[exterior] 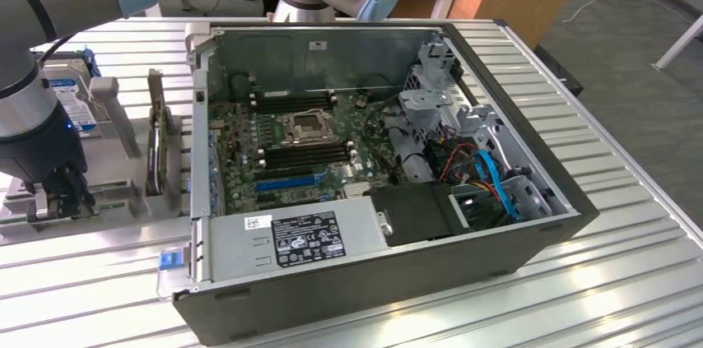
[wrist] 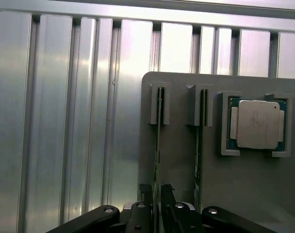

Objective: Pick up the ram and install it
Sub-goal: 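Pick up the ram and move it above insertion slot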

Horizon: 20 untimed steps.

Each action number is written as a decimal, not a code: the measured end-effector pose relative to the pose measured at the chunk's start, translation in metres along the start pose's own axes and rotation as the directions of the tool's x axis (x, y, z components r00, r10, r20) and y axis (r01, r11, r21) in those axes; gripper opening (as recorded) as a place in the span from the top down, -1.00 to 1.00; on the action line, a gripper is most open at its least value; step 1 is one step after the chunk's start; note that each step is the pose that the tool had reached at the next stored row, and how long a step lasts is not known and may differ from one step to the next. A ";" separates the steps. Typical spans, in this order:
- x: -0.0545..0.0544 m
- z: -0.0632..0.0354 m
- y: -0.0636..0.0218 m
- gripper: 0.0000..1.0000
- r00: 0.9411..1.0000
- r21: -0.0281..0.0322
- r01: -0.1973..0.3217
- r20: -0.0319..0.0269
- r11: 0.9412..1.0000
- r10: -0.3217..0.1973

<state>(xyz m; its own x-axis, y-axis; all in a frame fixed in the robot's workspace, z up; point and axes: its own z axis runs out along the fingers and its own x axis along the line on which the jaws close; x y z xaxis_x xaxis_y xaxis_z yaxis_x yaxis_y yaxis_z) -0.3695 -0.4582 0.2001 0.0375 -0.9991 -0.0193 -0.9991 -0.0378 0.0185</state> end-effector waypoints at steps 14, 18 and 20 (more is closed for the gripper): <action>0.000 0.0000 0.0000 0.76 1.000 0.000 0.000 0.000 1.000 0.000; 0.000 0.0000 0.0000 0.76 1.000 0.000 -0.001 0.000 1.000 0.001; 0.000 0.0000 0.0000 0.76 1.000 0.000 -0.002 0.000 1.000 0.002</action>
<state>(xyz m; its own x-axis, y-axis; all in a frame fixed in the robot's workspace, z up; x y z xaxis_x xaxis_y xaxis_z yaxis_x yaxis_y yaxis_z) -0.3695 -0.4582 0.2001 0.0356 -0.9992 -0.0193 -0.9992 -0.0359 0.0185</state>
